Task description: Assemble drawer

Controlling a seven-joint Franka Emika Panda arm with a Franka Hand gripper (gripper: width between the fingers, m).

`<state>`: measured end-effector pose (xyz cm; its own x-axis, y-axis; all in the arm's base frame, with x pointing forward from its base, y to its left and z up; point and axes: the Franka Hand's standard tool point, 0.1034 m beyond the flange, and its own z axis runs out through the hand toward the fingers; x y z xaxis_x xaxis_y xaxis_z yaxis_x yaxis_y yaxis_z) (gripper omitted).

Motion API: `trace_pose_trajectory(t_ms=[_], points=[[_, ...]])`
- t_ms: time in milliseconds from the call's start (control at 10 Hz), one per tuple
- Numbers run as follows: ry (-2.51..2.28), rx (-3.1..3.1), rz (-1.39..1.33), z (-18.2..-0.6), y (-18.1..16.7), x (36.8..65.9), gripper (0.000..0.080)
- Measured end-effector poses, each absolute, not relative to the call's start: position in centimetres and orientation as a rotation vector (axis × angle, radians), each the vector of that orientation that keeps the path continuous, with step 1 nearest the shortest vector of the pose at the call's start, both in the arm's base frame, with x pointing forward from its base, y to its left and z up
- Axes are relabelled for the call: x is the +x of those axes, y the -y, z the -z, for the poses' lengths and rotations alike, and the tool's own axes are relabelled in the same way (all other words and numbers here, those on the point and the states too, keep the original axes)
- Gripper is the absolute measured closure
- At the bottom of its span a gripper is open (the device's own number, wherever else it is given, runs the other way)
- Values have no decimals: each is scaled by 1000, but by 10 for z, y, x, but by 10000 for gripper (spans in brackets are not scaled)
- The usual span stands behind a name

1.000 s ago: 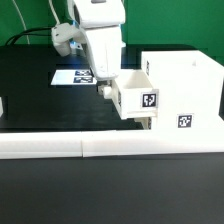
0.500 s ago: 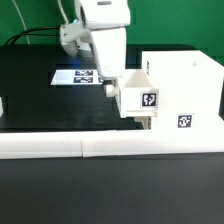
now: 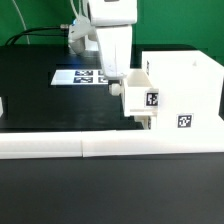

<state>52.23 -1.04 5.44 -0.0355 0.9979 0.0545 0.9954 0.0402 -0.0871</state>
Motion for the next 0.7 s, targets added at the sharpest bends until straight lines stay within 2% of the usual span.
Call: trace_pose_trajectory(t_ms=[300,500,700], points=[[2186,-2109,-43,-53,33,520,151],[2172,-2129,-45,-62,32,534,151],[2161,-2137,-44,-62,23,542,151]])
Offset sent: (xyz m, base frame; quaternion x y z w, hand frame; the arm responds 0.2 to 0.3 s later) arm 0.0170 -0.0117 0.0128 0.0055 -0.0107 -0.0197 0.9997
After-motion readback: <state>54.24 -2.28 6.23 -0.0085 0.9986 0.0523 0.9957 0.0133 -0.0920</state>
